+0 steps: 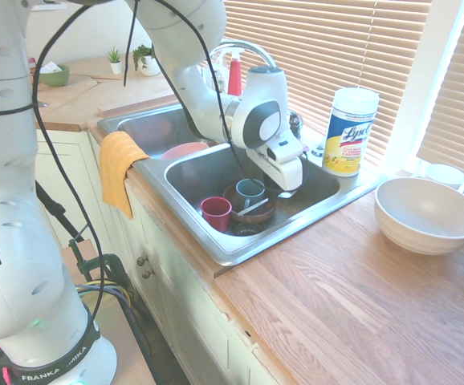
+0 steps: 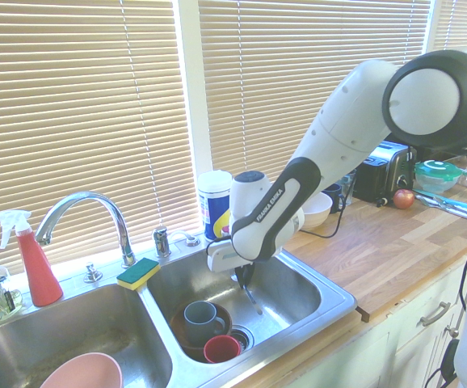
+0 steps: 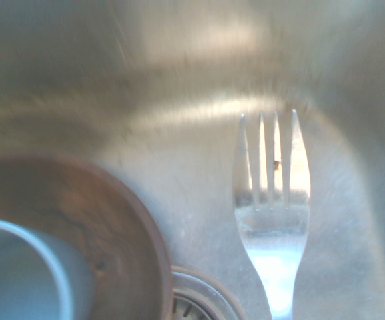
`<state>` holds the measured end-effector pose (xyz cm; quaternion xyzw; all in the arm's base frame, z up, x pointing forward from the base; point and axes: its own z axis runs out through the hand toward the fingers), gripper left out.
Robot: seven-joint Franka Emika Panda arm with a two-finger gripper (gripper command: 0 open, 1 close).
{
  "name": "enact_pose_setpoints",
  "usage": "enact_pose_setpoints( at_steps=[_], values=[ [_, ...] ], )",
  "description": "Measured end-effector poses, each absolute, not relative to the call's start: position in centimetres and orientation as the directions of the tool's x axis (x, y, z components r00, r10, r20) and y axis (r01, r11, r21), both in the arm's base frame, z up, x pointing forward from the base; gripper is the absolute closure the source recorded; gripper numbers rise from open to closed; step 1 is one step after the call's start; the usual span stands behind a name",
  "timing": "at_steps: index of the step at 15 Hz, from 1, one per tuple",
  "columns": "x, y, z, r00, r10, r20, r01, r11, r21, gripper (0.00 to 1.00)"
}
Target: Put the fork into the sink
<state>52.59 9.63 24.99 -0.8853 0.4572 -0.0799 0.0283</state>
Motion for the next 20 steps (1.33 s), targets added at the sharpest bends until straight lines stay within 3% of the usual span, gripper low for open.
enact_pose_setpoints(
  at_steps=[7, 8, 20],
  values=[
    [52.8, 9.5, 16.6, 0.567, -0.819, 0.093, -0.817, -0.573, -0.063, 1.0],
    [53.0, 9.4, 15.7, 0.556, -0.826, 0.088, -0.826, -0.562, -0.053, 0.0],
    [54.9, 8.4, 15.8, 0.529, -0.845, 0.07, -0.843, -0.533, -0.066, 0.0]
  ],
)
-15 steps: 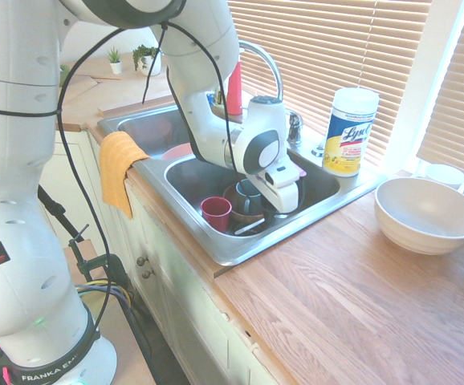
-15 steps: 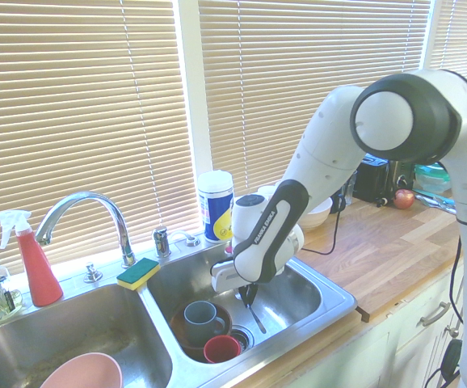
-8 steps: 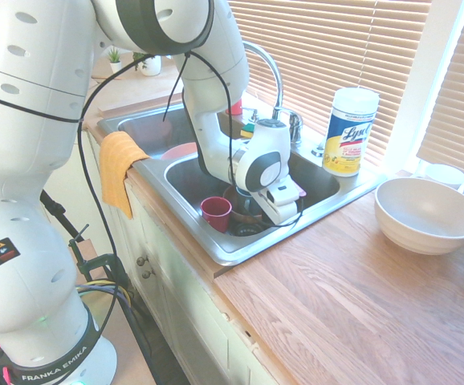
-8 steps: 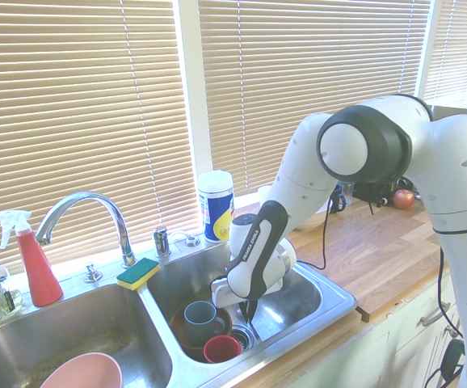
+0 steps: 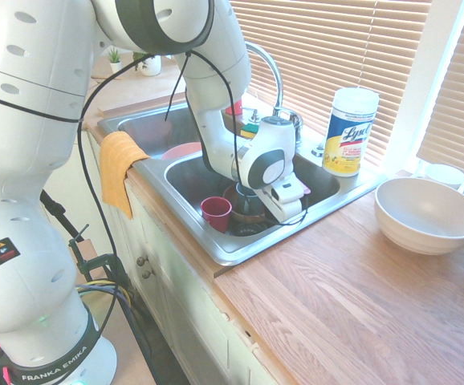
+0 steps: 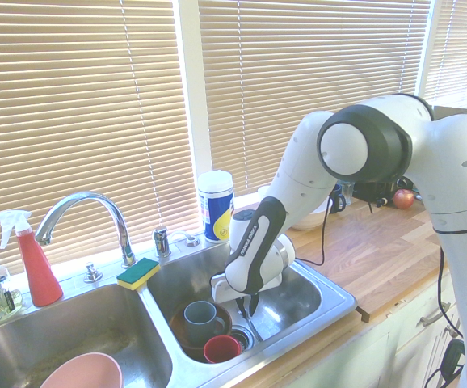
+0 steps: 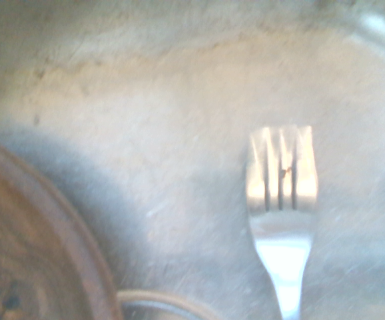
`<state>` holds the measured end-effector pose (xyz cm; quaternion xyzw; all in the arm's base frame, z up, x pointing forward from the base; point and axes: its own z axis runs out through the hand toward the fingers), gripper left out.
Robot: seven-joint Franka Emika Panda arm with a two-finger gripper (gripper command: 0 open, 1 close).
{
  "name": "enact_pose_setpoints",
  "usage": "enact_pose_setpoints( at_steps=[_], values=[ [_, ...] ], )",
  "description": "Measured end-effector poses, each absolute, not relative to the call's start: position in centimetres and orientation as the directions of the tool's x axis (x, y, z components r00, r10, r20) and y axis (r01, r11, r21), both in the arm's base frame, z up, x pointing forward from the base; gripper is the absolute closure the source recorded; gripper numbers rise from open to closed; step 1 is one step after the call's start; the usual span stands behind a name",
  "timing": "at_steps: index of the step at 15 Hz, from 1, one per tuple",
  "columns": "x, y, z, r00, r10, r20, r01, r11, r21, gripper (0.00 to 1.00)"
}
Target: Put the fork into the sink
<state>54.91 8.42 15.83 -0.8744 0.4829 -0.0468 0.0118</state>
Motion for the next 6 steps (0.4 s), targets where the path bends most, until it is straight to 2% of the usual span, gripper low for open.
enact_pose_setpoints(
  at_steps=[3, 6],
  values=[
    [55.5, 8.2, 18.6, 0.53, -0.844, 0.087, -0.839, -0.536, -0.091, 0.0],
    [55.5, 8.6, 24.3, 0.549, -0.827, 0.117, -0.819, -0.561, -0.123, 0.0]
  ],
)
